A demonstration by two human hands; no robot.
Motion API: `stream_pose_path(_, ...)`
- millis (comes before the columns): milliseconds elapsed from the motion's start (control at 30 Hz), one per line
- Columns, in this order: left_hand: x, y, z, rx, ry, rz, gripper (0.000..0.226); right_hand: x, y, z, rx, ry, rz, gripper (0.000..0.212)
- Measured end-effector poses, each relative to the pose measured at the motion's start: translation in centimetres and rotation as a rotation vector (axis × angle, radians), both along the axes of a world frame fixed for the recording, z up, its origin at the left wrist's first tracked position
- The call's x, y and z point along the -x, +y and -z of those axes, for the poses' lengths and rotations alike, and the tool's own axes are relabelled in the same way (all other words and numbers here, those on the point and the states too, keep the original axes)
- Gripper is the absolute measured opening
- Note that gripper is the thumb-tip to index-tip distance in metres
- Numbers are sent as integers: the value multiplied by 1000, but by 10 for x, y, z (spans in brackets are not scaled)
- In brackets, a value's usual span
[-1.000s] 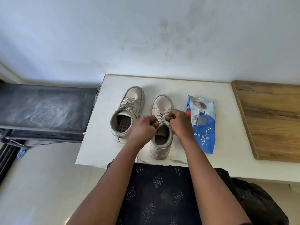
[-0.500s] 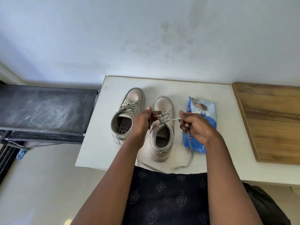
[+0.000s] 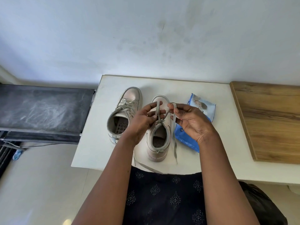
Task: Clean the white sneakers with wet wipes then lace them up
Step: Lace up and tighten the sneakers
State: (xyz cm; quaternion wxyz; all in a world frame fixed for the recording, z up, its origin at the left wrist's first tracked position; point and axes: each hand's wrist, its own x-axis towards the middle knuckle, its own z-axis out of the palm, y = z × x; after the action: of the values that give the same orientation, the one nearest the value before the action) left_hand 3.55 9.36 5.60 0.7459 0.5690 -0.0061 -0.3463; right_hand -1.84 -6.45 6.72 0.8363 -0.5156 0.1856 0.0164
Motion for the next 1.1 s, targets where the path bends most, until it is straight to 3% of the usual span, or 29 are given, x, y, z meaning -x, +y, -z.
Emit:
stream_pose_path(133,-4,3,0,6,-48,-16,56,0,1,-1,125,-2,-16,27)
stream_pose_path(300,-5,-6,1,6,-21,-204,38,-2,7,-7,292,-30,41,20)
stream_pose_path(500,-5,-10,-3,-19,89,-283,26,-5,15,-14,345,-35,132,25)
stream_pose_path(667,-7,-9,-4,-31,116,-225,10,-9,18,-18,393,-36,176,17)
stream_pose_path(800,-5,-13,-7,-195,-16,-218,4,-14,25,-19,452,-50,179,18)
stream_pose_path(933,-2,-20,-6,-350,-170,-157,22,-20,34,-19,497,-69,213,20)
stream_pose_path(1100,-8,-12,-8,-187,-120,-47,23,-24,38,-18,551,-41,268,19)
